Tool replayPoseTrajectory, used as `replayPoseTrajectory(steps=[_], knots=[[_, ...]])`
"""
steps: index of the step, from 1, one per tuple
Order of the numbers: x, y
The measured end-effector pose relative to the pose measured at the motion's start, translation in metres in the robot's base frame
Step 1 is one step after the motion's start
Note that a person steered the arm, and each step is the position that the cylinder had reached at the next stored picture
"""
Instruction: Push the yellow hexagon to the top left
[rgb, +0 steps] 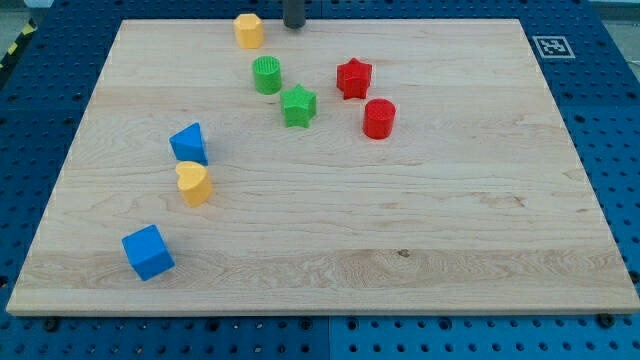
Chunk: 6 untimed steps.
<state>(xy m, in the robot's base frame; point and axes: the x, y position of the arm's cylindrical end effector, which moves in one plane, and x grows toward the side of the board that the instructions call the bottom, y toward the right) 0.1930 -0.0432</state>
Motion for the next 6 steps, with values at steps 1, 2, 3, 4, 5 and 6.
replayPoseTrajectory(steps=[1, 2, 3, 4, 5, 6], knots=[[0.018, 0.0], [0.034, -0.016], [0.034, -0.051], [0.033, -0.083], [0.033, -0.099], [0.033, -0.099]])
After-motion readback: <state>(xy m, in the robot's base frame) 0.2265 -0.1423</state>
